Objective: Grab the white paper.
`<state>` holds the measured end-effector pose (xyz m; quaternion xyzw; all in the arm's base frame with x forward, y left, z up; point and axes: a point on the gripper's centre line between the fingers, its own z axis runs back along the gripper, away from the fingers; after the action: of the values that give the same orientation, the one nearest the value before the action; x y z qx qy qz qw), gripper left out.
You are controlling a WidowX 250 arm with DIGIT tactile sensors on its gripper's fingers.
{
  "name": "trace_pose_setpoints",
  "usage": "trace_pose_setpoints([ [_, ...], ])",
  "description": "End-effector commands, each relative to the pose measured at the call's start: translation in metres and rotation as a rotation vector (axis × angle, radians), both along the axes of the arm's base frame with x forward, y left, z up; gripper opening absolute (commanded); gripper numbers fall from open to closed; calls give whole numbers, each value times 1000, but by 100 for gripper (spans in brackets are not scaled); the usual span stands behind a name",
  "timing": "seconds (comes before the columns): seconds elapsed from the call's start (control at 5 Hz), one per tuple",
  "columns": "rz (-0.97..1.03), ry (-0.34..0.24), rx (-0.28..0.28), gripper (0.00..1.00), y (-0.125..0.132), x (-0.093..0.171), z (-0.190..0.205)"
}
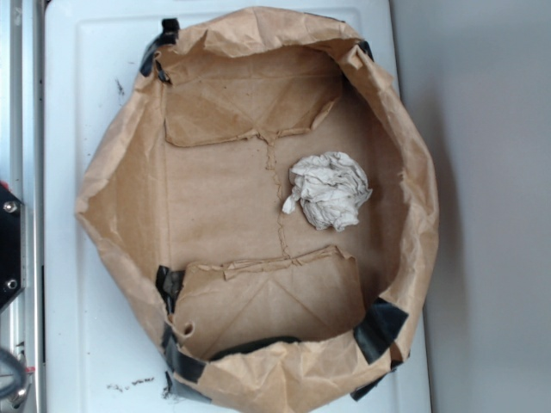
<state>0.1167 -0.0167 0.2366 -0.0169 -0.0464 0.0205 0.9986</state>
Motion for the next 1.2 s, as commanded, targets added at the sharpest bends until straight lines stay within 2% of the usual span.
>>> trace_pose_setpoints([
  [0.0, 0, 0, 0, 100, 0, 0, 0],
  [0.2, 5, 5, -29, 100, 31, 50, -7],
  [0.4, 38, -53, -15, 100, 51, 99, -5],
  [0.8, 38, -53, -15, 100, 51, 99, -5],
  [1.0, 20, -121, 61, 100, 51, 116, -54],
])
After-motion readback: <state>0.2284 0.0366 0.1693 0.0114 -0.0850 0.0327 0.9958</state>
